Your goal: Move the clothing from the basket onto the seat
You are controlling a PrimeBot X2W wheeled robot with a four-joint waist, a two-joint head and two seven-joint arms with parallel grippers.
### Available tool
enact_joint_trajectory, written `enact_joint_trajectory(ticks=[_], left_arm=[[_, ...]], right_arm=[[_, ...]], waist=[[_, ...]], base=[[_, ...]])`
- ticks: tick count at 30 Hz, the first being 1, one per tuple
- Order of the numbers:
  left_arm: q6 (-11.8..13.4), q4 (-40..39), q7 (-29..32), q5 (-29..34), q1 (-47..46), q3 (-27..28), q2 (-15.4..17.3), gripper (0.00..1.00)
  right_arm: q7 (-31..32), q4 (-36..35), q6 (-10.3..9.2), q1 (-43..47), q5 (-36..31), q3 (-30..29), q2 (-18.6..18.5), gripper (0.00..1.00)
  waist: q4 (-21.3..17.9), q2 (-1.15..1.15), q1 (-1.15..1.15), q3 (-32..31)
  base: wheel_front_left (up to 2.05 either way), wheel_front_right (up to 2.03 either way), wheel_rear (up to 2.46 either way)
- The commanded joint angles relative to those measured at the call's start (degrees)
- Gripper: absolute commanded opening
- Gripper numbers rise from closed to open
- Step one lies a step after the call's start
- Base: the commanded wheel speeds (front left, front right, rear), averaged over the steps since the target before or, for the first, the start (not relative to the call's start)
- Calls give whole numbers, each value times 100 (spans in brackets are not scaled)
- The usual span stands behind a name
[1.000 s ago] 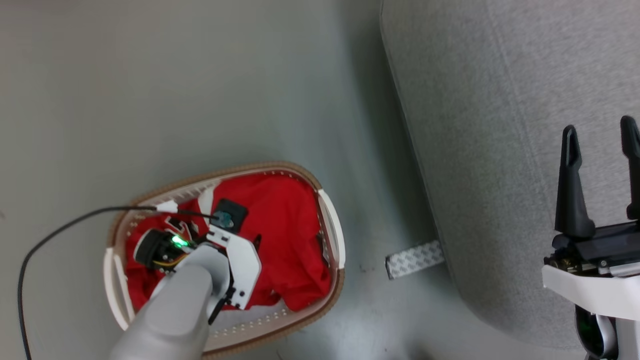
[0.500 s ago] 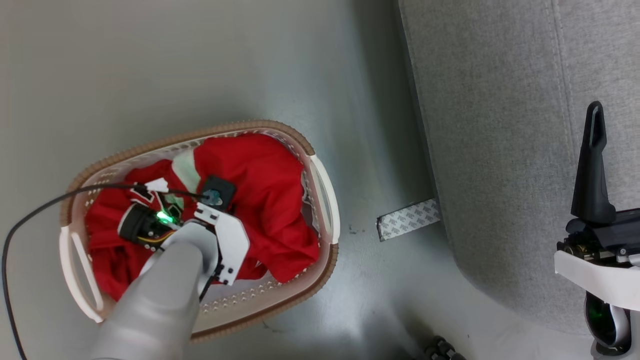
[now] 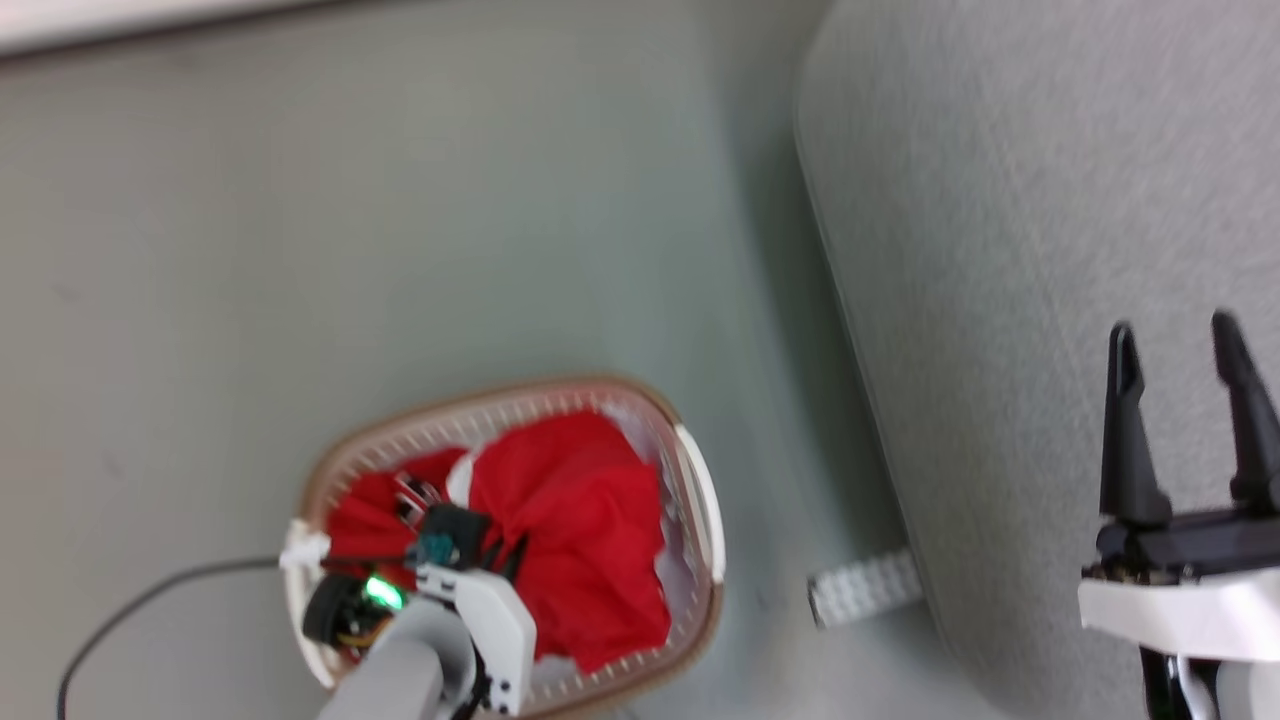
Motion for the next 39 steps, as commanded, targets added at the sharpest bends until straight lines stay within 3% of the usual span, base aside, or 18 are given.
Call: enact_joint_trajectory(ticks=[1,12,21,25,30,39], left_arm=[[-22,-143,-64,-167,297,26,-34,0],[124,-1597,211,-630,1186,95,10,0],[453,-4212,1206,-804,1989,236,516,0],[576,-5429,1709,-846,2222,255,731,0],[622,-6509,2196,-846,2298,231,935,0],[572,-7293,2561,-898,2288,63,941,0]], right_arm=[[2,112,-12,219,-74,-40,-8,100],[2,502,-12,1041,-214,-68,-10,100],[3,712,-12,1527,-333,172,-10,100],[3,861,-12,1561,-243,590,-156,100],[2,1198,-13,1373,185,1498,-616,100],[150,1472,-13,511,1951,3457,-1434,100]], waist=[[485,0,0,-1214],[826,0,0,-2636],[832,0,0,-3267],[828,0,0,-3334],[842,0,0,-3381],[869,0,0,-3421]], base=[[0,0,0],[0,0,0],[0,0,0],[0,0,0],[0,0,0],[0,0,0]])
